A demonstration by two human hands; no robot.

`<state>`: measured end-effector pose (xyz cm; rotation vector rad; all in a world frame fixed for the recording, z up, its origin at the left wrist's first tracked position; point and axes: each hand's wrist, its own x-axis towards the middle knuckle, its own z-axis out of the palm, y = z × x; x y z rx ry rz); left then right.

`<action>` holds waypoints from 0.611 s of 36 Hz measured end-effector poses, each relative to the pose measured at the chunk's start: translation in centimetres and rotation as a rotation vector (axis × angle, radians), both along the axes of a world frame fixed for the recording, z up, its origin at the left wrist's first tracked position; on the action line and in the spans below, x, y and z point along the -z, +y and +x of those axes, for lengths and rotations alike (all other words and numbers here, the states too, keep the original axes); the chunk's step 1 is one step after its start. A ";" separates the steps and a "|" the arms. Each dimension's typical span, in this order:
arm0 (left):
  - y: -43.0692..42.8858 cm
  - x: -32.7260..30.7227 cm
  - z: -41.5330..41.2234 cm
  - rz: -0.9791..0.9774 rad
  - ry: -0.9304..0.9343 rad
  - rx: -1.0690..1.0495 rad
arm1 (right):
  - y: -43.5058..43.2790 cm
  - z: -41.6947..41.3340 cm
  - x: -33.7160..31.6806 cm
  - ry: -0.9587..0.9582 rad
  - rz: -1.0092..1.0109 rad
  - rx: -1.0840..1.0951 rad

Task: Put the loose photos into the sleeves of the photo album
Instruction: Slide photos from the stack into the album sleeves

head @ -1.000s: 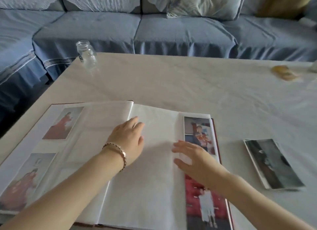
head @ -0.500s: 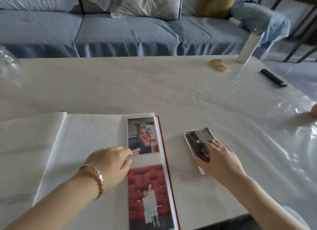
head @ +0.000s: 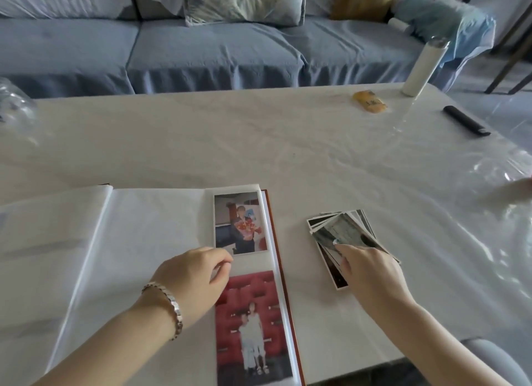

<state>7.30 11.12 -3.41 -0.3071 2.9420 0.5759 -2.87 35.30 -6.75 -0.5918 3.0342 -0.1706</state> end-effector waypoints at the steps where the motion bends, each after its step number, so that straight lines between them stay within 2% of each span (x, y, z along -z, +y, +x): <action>1: 0.2 0.0 -0.1 0.031 0.005 -0.011 | 0.1 0.1 0.2 0.026 -0.032 -0.021; 6: 1.1 0.2 -0.5 0.258 0.006 -0.080 | 0.7 0.3 1.7 0.193 -0.245 -0.089; 9: 2.0 0.2 -0.8 0.429 0.010 -0.123 | 0.4 0.7 1.3 0.380 -0.430 -0.216; 10: 2.4 0.2 -1.0 0.540 0.002 -0.171 | 0.2 0.9 1.1 0.444 -0.480 -0.254; 14: 3.9 -0.6 -1.6 1.204 -0.177 -0.454 | -0.9 2.0 0.7 0.519 -0.641 -0.407; 16: 4.5 -0.5 -2.1 1.313 -0.190 -0.513 | -1.8 2.7 0.5 0.512 -0.662 -0.489; 18: 5.1 -0.6 -2.4 1.375 -0.115 -0.598 | -2.5 3.4 0.2 0.486 -0.674 -0.570; 19: 5.2 -0.4 -2.5 1.346 -0.054 -0.642 | -2.9 3.7 0.1 0.455 -0.669 -0.605; 22: 4.4 0.2 -2.5 1.023 0.085 -0.635 | -3.9 4.5 -0.4 0.298 -0.667 -0.619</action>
